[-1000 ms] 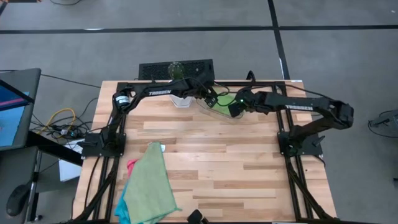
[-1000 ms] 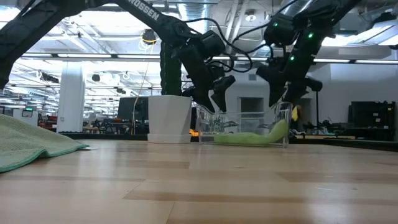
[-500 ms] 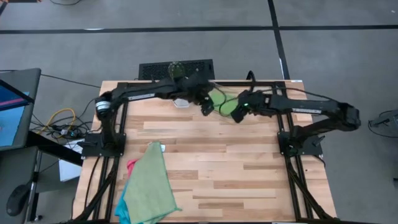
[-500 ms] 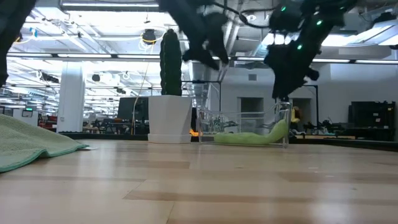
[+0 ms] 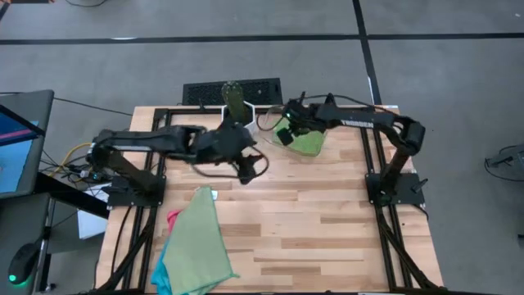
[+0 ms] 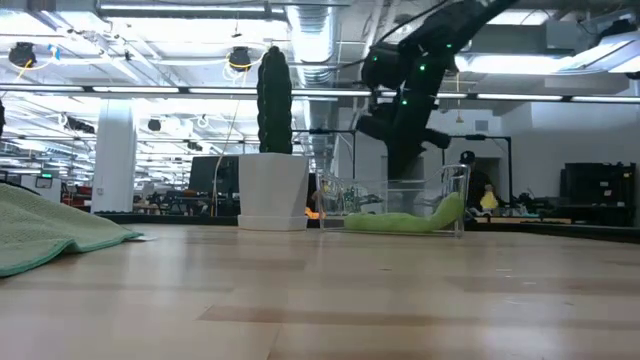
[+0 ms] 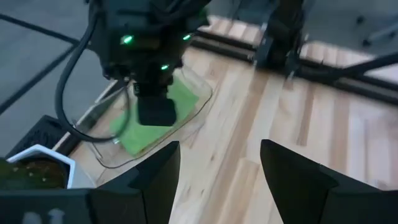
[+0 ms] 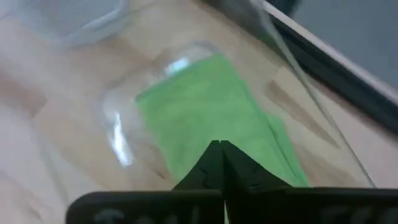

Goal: Fold microfiber towels
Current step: Put the folded green towel into the transparent bin

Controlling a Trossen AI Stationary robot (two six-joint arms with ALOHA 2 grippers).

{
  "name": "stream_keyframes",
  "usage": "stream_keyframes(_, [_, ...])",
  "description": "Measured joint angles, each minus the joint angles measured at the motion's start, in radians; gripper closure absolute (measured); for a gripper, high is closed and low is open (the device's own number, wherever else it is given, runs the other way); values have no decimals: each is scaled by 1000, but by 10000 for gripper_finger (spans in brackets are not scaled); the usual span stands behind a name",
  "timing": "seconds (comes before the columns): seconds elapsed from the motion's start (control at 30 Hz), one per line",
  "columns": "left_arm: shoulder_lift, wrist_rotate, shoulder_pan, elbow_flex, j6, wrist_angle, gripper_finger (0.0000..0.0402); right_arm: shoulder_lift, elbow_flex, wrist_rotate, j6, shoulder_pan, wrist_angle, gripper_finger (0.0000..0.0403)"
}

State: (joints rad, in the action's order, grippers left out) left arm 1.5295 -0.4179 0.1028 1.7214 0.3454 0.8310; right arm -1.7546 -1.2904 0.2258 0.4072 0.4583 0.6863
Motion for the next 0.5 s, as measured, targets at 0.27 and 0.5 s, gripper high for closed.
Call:
stream_keyframes(0.27, [-73, -181, 96, 0, 80, -9, 187, -67, -82, -3, 306, 10, 84, 372])
stream_keyframes(0.5, [-101, -199, 115, 0, 82, 3, 187, -133, -82, -17, 444, -21, 23, 388])
